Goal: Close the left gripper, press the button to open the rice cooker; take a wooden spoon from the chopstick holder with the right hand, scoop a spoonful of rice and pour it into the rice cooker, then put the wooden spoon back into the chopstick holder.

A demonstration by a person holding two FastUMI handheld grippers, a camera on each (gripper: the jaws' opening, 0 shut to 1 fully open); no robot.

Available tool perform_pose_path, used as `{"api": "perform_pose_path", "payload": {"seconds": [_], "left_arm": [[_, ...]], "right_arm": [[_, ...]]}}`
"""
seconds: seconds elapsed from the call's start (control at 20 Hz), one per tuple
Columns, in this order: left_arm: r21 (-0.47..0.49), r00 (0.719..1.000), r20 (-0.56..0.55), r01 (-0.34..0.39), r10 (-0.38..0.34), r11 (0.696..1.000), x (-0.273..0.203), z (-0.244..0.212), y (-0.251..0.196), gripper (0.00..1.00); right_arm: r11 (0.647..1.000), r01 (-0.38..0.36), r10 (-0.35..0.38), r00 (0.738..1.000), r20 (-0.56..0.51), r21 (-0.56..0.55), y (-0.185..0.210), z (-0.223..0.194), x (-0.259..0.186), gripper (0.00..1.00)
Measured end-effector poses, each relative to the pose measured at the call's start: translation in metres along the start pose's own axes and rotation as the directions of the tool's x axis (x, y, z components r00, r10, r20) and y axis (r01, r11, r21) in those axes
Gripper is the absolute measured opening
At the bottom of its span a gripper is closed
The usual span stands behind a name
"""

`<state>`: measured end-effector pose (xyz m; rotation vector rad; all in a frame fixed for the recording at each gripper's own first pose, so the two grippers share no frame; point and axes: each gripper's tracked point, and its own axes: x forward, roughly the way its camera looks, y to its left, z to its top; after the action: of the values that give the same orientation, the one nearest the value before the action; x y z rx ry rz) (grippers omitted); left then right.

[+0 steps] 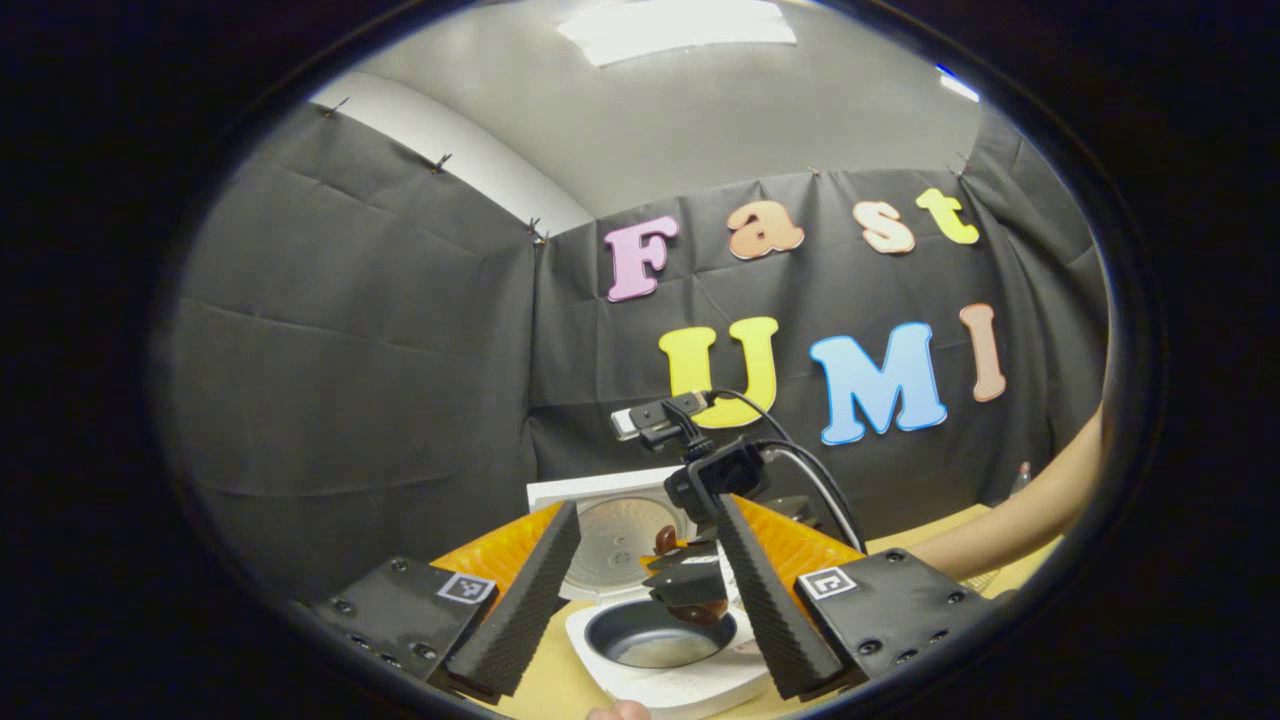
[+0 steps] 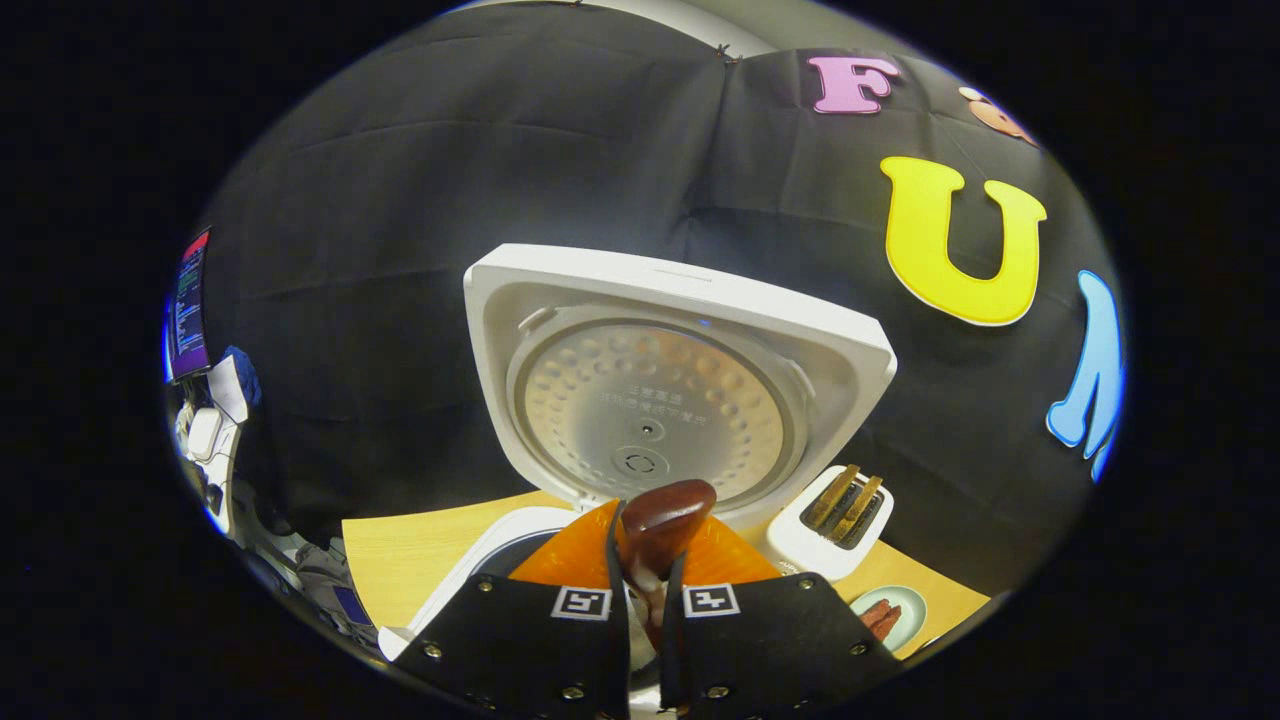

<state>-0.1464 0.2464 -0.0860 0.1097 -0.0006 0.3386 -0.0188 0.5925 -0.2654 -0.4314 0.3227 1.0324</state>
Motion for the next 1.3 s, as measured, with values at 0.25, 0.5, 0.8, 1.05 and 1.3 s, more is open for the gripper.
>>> {"api": "perform_pose_path", "payload": {"seconds": [0.25, 0.5, 0.8, 1.05, 1.3], "left_arm": [[-0.028, 1.000, 0.000, 0.003, -0.003, 1.000, 0.003, 0.003, 0.002, 0.94], [-0.081, 0.998, -0.058, 0.027, -0.032, 0.996, 0.018, -0.005, -0.004, 0.99], [-0.078, 0.996, -0.042, 0.069, -0.072, 0.995, 0.036, 0.012, -0.017, 0.99], [-0.059, 0.991, -0.030, 0.128, -0.130, 0.990, 0.053, 0.026, -0.044, 0.99], [-0.039, 0.981, -0.013, 0.194, -0.195, 0.980, 0.060, 0.041, -0.088, 0.99]], "right_arm": [[0.982, -0.014, 0.006, 0.999, 0.045, 0.188, -0.018, 0.021, -0.020, 0.12], [0.933, 0.008, -0.053, 0.992, 0.117, 0.361, -0.065, 0.051, -0.069, 0.12], [0.868, 0.040, -0.130, 0.980, 0.148, 0.495, -0.114, 0.058, -0.129, 0.12], [0.854, 0.150, -0.256, 0.955, 0.152, 0.499, -0.161, 0.046, -0.187, 0.12], [0.826, 0.235, -0.348, 0.928, 0.135, 0.512, -0.206, 0.019, -0.239, 0.12]]}}
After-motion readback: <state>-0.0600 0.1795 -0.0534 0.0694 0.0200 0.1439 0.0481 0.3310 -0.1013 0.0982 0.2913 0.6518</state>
